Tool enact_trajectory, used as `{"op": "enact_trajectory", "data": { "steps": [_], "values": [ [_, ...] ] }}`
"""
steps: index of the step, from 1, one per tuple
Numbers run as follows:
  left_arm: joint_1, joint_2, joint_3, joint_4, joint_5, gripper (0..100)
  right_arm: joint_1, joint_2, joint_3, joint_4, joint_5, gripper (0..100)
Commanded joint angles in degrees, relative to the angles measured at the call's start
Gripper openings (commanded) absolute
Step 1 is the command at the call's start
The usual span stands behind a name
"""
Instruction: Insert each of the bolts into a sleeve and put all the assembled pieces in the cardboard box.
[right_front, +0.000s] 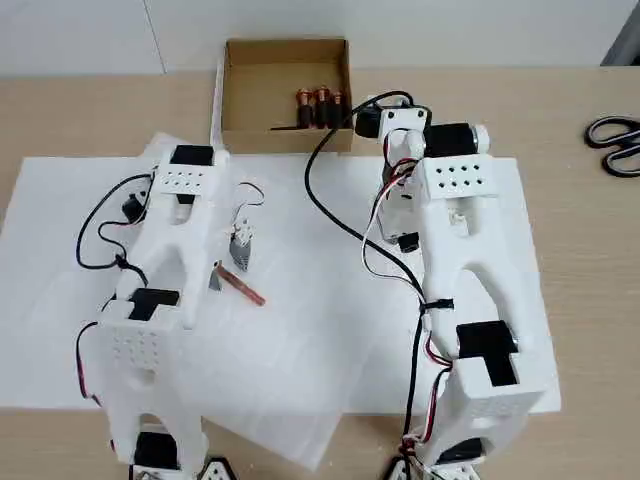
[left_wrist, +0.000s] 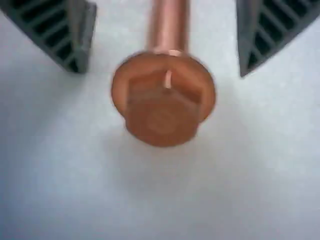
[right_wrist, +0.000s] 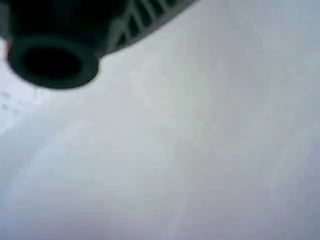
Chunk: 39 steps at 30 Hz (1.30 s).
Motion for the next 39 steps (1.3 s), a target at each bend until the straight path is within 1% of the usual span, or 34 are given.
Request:
{"op": "enact_trajectory", "data": {
  "steps": [1, 4, 11, 17, 20, 26, 34, 39],
  "values": [
    [1.05, 3.69, -1.10, -0.35, 0.26, 20, 0.40, -3.56, -2.90, 0.66, 0.62, 0.4],
    [2.29, 3.52, -1.10, -0.26, 0.26, 18, 0.40, -3.56, -2.90, 0.66, 0.62, 0.4],
    [2.20, 3.78, -1.01, -0.44, 0.26, 0, 0.40, -3.56, -2.81, 0.57, 0.62, 0.4],
    [2.55, 3.34, -1.01, -0.18, -0.62, 1, 0.40, -3.56, -2.81, 0.66, 0.62, 0.4],
    [2.81, 2.46, -1.19, -0.09, -3.43, 1, 0.40, -3.56, -2.81, 0.66, 0.62, 0.4],
    [2.90, -3.78, -0.40, 0.00, -8.88, 1, 0.31, -3.91, -2.90, 0.13, 0.62, 0.6],
    [2.90, -14.77, -0.22, 0.00, -21.80, 1, 0.40, -4.00, -2.90, -0.66, 0.62, 0.6],
    [2.81, -19.08, -0.22, 0.00, -30.15, 1, 0.40, -4.00, -2.90, -1.10, 0.35, 0.6]
  ]
}}
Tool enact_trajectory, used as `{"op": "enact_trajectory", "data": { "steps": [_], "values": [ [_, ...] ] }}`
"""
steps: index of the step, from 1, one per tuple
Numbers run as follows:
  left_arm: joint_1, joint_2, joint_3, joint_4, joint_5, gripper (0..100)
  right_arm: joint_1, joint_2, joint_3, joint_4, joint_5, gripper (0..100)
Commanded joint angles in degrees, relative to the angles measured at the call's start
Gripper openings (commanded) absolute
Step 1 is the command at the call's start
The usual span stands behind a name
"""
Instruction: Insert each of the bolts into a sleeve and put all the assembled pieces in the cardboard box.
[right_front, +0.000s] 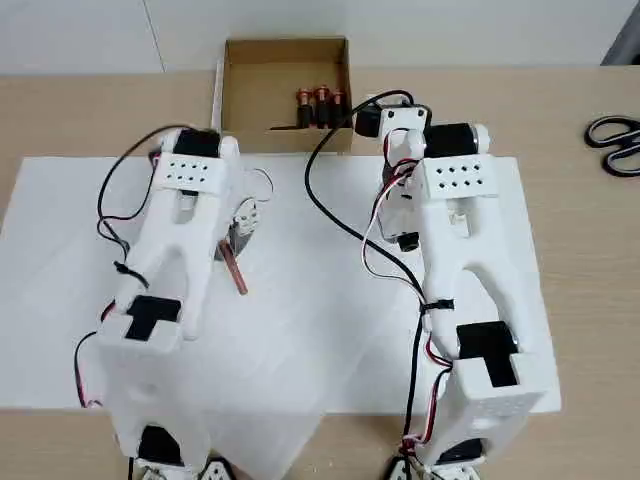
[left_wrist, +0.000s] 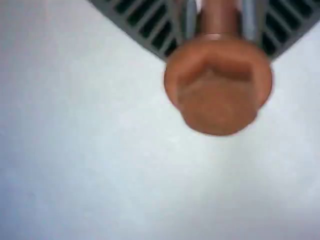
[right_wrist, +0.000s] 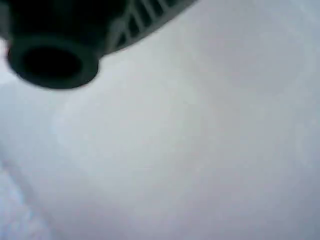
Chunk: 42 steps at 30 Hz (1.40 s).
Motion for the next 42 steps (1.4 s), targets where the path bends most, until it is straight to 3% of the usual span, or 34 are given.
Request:
{"op": "enact_trajectory", "data": {
  "steps": [1, 12, 25, 32, 39, 42],
  "values": [
    [0.18, -6.24, -0.22, 1.05, -5.19, 1, 0.40, -4.00, -2.90, -0.84, 0.35, 0.6],
    [0.26, -7.91, -0.13, 1.05, -8.18, 1, 0.40, -4.00, -2.90, -0.84, 0.09, 0.6],
    [5.54, -8.00, -0.22, 1.05, -8.79, 1, 0.40, -4.00, -2.90, -0.40, 0.09, 0.6],
    [5.54, -8.00, -0.48, 1.05, -26.55, 1, 0.40, -4.00, -2.90, -0.40, 0.09, 0.6],
    [5.54, -8.09, -0.48, 1.05, -28.40, 1, 0.40, -4.00, -2.90, -0.40, 0.09, 0.6],
    [5.27, -8.00, -0.48, 1.05, -35.60, 1, 0.40, -4.00, -2.90, -0.31, 0.09, 0.6]
  ]
}}
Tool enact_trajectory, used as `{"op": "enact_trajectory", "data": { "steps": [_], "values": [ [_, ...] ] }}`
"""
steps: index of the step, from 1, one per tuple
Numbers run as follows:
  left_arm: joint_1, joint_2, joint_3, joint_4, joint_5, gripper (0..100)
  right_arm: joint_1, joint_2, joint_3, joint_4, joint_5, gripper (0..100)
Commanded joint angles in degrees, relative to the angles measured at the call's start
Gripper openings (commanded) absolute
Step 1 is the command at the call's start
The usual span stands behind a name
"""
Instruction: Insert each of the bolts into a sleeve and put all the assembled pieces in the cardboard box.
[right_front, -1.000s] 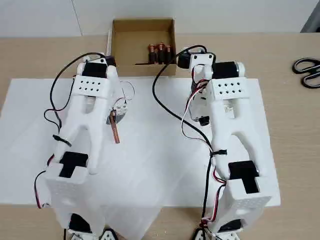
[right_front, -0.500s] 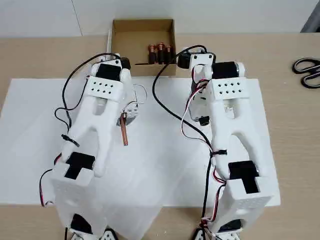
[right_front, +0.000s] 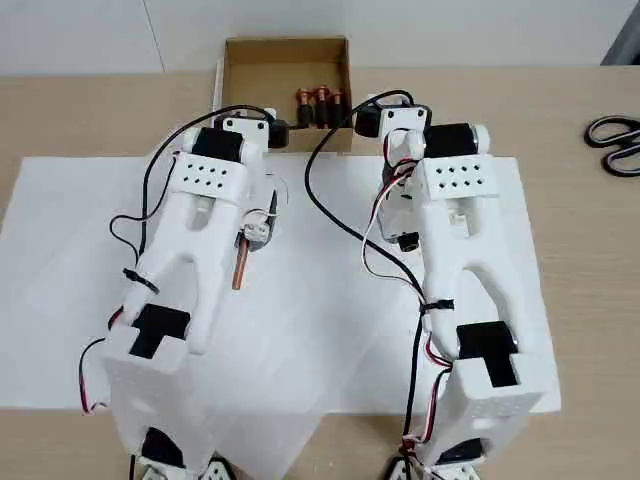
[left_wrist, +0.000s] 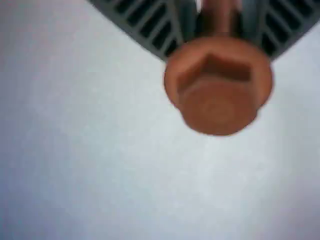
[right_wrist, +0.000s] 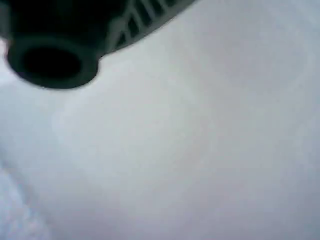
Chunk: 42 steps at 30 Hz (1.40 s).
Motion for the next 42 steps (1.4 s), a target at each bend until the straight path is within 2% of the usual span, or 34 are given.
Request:
{"op": "enact_trajectory", "data": {
  "steps": [1, 3, 4, 14, 18, 26, 28, 32, 42],
  "values": [
    [-0.09, -4.13, -0.57, 0.97, -9.67, 1, 0.40, -4.00, -2.90, -0.31, 0.09, 0.6],
    [-0.62, -4.13, -0.57, 0.88, -16.26, 1, 0.40, -4.00, -2.90, -0.40, 0.09, 0.6],
    [-1.14, -4.13, -0.57, 0.79, -16.97, 1, 0.40, -3.91, -2.90, -0.48, 0.09, 0.6],
    [-8.26, -3.52, -0.31, -2.73, -17.41, 1, 0.40, -3.65, -2.90, -0.40, 0.09, 0.6],
    [-8.44, -3.52, 0.48, -4.75, -17.41, 1, 0.40, -3.65, -2.90, -0.40, 0.09, 0.6],
    [-8.62, -3.52, 13.58, -17.14, -17.41, 1, 0.40, -3.65, -2.81, -0.31, 0.09, 0.6],
    [-8.62, -3.52, 16.22, -19.52, -17.41, 4, 0.40, -3.65, -2.81, -0.31, 0.09, 0.6],
    [-8.62, -3.52, 17.10, -20.48, -17.41, 11, 0.40, -3.56, -2.81, -0.31, 0.09, 0.6],
    [-8.88, -3.52, 17.45, -23.03, -17.41, 11, 0.40, -3.56, -2.81, -0.31, 0.09, 0.6]
  ]
}}
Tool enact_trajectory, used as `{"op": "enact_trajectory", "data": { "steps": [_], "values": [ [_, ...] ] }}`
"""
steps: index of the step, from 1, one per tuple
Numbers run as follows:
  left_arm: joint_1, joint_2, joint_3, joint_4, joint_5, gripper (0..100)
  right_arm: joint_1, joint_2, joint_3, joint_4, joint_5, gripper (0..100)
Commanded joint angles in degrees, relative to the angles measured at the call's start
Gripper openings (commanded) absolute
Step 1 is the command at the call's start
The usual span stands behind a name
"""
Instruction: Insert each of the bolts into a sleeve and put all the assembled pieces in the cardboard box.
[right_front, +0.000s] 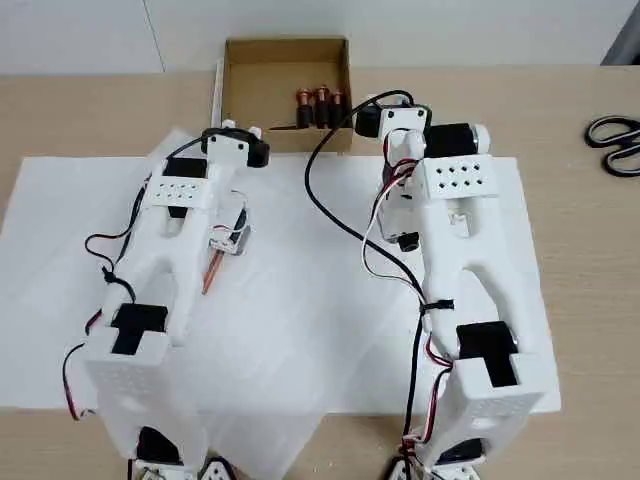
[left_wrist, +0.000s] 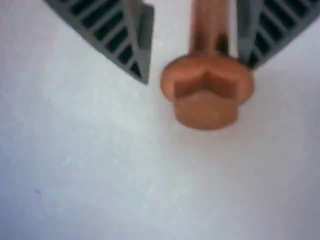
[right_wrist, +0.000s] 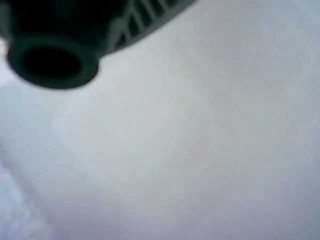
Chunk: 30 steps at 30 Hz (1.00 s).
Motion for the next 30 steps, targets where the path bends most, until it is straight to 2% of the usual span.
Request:
{"op": "enact_trajectory", "data": {
  "steps": [1, 12, 14, 17, 21, 25, 30],
  "values": [
    [-0.44, -3.52, 0.04, -0.88, -0.44, 11, 0.40, -3.56, -2.81, -0.22, 0.09, 0.6],
    [-0.09, 2.99, -0.40, -1.76, -0.09, 11, 0.48, -3.74, -1.41, -0.75, 0.18, 0.6],
    [0.00, 3.08, -0.40, -2.46, -0.09, 9, 0.48, -3.65, -0.79, -0.84, 0.18, 0.6],
    [0.00, 3.08, -0.40, -3.16, -0.09, 0, 0.48, -3.65, -0.70, -1.36, 0.18, 0.6],
    [0.00, 2.90, -1.27, -2.46, 0.00, 1, 0.48, -3.91, -0.70, -1.54, 0.18, 0.6],
    [-0.09, 0.62, -7.34, 3.96, 0.00, 1, 0.48, -4.09, -1.05, -1.54, 0.44, 0.6],
    [0.00, -8.70, -15.69, 12.48, 0.00, 1, 0.48, -6.64, -3.78, -0.13, 0.62, 0.5]
  ]
}}
